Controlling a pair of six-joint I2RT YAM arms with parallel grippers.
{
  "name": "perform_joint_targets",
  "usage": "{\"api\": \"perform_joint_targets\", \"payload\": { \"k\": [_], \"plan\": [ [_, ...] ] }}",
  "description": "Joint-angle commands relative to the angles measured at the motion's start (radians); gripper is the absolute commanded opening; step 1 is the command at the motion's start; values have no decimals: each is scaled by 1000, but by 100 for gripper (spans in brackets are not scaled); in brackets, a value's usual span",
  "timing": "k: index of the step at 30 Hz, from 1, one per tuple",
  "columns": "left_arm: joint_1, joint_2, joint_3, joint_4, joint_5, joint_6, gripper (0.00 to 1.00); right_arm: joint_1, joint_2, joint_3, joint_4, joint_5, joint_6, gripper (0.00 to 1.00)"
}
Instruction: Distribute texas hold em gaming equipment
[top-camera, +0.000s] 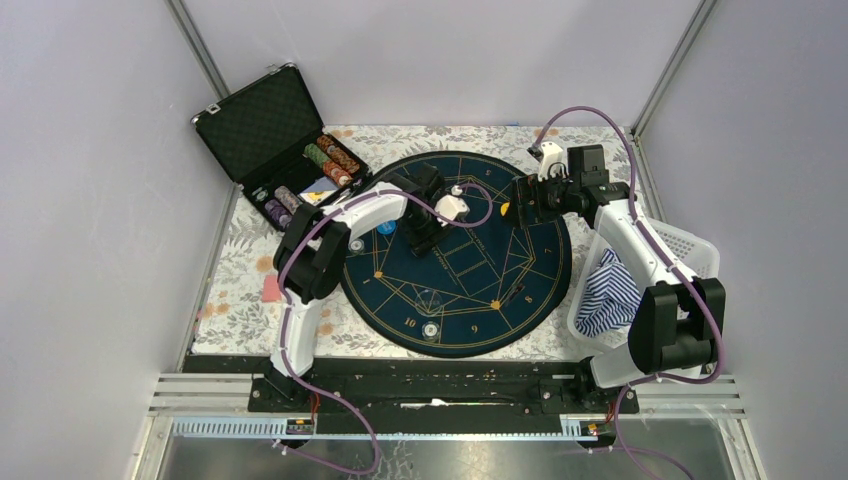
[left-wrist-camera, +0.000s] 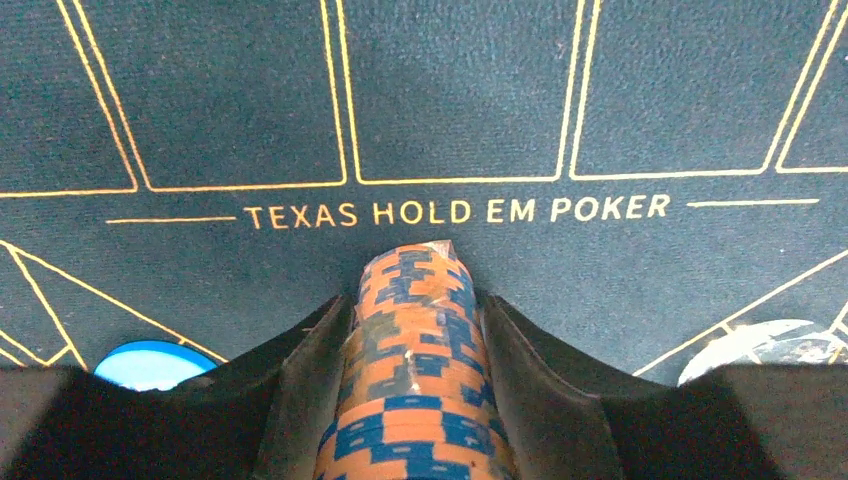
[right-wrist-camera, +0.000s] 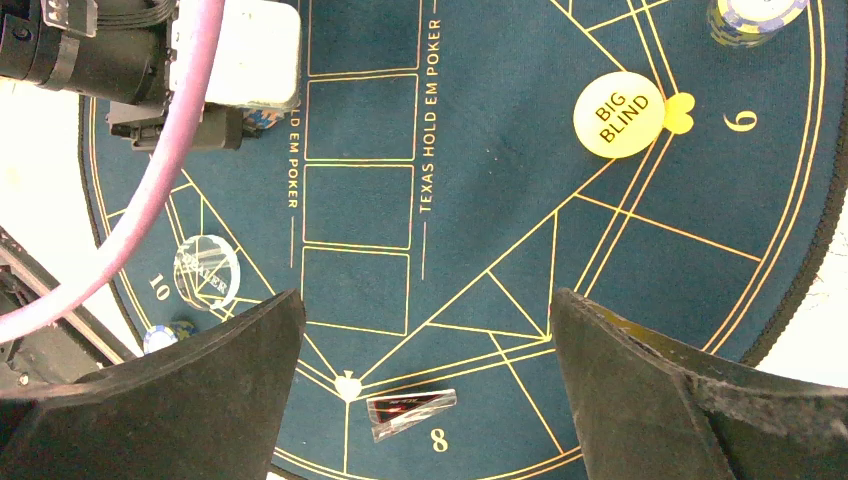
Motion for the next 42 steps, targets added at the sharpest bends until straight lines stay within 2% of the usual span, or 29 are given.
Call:
{"api": "perform_joint_targets", "payload": {
  "k": [1,5,6,13,17,20,23,25,29,32,36,42],
  "plan": [
    [-3,-62,-6,46,17,2,66,-5,-35,2,13,-12,6,100],
    [-4,-87,12,19,21,5,95,-6,-36,1,13,-12,5,100],
    [-3,-95,25,6,20,8,98,-6,-36,2,13,-12,5,100],
    [13,-182,156,-89,81,-28,99,-6,-38,-7,16,-26,-7,100],
    [53,-260,164,-96,133,-64,99,-6,-37,-6,13,-41,-9,100],
    [99,-305,133,-69,173,-124,99,-6,-36,-2,9,-53,-9,100],
    [162,-386,15,50,240,-196,99,-6,-36,-4,9,-61,-12,100],
    [172,-422,-45,89,260,-192,99,-6,-38,-6,9,-62,-12,100],
    [147,-354,-4,30,192,-175,99,-6,-32,-3,9,-60,-12,100],
    [137,-289,19,-4,209,-171,99,-6,-28,-1,6,-61,-13,100],
    [92,-246,4,7,142,-159,99,-6,-30,-5,9,-51,-17,100],
    [81,-198,31,24,128,-169,96,-6,-23,-4,6,-58,-19,100]
  ]
}}
